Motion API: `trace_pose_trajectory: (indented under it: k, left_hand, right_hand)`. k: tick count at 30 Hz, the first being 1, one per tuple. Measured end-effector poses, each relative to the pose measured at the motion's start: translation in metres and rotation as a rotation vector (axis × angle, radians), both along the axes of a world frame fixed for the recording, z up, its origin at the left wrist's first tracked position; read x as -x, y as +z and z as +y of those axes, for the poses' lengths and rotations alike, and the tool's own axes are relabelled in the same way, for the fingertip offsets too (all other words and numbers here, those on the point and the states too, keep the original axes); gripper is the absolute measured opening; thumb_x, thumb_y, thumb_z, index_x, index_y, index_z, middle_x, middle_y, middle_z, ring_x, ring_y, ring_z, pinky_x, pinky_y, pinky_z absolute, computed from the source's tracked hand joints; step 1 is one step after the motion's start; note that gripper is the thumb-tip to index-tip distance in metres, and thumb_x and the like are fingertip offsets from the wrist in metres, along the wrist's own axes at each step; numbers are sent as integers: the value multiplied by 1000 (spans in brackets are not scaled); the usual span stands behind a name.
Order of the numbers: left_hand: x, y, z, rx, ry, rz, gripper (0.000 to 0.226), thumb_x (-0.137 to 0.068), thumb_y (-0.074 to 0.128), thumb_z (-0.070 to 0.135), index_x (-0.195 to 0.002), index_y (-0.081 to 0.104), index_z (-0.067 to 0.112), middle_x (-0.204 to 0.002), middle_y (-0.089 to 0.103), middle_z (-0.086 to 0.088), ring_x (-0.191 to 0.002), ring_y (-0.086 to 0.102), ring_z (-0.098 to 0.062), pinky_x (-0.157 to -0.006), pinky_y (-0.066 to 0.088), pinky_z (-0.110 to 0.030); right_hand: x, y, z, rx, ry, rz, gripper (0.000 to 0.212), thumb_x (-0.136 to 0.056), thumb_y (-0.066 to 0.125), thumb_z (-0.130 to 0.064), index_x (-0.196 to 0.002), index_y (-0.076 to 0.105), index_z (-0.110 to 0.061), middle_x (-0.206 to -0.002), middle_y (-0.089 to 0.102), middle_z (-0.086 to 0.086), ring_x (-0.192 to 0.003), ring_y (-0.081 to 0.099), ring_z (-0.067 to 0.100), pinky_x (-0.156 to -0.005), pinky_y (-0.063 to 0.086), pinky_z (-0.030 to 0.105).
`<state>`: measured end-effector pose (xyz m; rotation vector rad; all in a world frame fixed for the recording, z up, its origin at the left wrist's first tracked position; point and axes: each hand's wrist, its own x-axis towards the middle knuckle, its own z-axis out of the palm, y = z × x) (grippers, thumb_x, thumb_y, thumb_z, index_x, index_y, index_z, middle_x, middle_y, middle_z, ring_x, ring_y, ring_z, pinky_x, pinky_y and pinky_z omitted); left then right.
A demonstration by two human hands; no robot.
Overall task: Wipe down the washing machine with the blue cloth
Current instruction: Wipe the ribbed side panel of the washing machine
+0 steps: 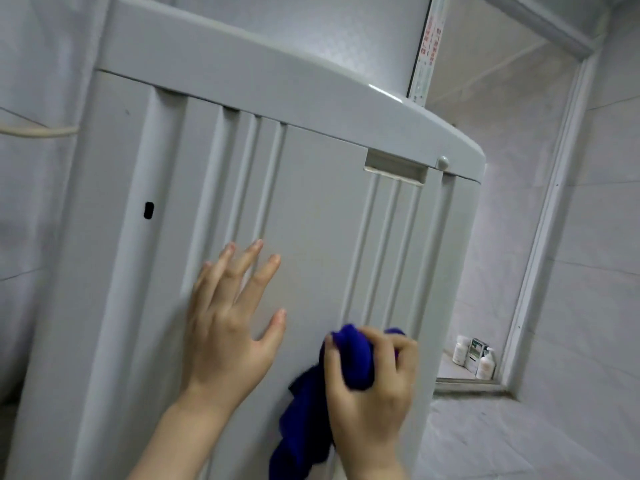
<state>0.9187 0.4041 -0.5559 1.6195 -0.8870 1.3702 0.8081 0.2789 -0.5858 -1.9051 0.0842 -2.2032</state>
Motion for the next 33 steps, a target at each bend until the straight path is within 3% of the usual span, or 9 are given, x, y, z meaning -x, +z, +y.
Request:
trace_pose_trajectory:
  k: [3,5,6,9,12,16,19,25,33]
  left_hand:
    - [-3,9,12,63,21,24,60,-84,56,35,-141,54,19,-153,43,-3,-146,33,-30,-121,22,-46]
    - [-6,11,19,106,24,27,58,-84,55,34,-140,55,18,-153,44,-4,-145,34,-32,-121,22,-45]
    - [-7,12,21,118,24,27,58,-85,55,34,-140,55,17,-153,44,-4,-144,35,-33,-121,22,-44]
    - [-14,8,22,144,34,18,57,-84,54,34,-138,58,15,-151,46,-7,-141,39,-35,-119,25,-47]
    - [-23,2,23,170,55,35,58,-84,55,34,-138,57,14,-151,47,-9,-141,38,-35,-119,24,-47]
    - [-28,-1,24,177,42,75,61,-85,55,39,-140,56,13,-152,45,-9,-144,33,-34,-118,26,-53]
    - [-29,-1,25,178,33,77,61,-85,54,40,-140,56,14,-151,46,-8,-144,35,-34,-119,24,-50]
    - [-34,-2,27,200,17,57,62,-82,57,39,-139,57,15,-149,49,-7,-142,38,-33,-119,24,-44]
    - [-44,-1,54,245,72,41,56,-84,63,26,-138,57,13,-149,49,-9,-142,38,-34,-116,31,-53]
  right_hand:
    - [-13,118,5,91,0,-105,27,-79,78,-29,-95,69,-10,-97,53,10,-91,57,32,-87,49,38]
    - [-23,185,7,166,-42,-119,28,-79,78,-29,-94,68,-8,-98,54,13,-88,56,33,-91,46,30]
    - [-31,210,7,189,-80,-82,28,-79,76,-30,-94,67,-8,-98,54,12,-87,55,32,-90,45,27]
    - [-54,250,4,217,-131,-15,30,-79,71,-33,-89,63,-6,-96,53,11,-84,53,33,-78,47,38]
    - [-58,222,-2,197,-128,-71,29,-81,72,-34,-87,64,-7,-93,48,5,-81,52,31,-74,42,32]
    - [-41,153,-14,298,-157,103,24,-83,73,-30,-89,66,-8,-94,51,9,-84,51,30,-79,45,36]
    - [-41,171,-12,339,-217,158,26,-82,72,-31,-88,66,-7,-92,53,10,-82,52,33,-77,45,38]
    - [-62,229,8,222,-194,13,29,-85,70,-33,-91,63,-6,-95,49,8,-86,52,34,-79,40,31]
    - [-45,82,-2,514,-220,297,23,-85,71,-27,-87,68,-5,-89,53,11,-83,48,28,-77,43,36]
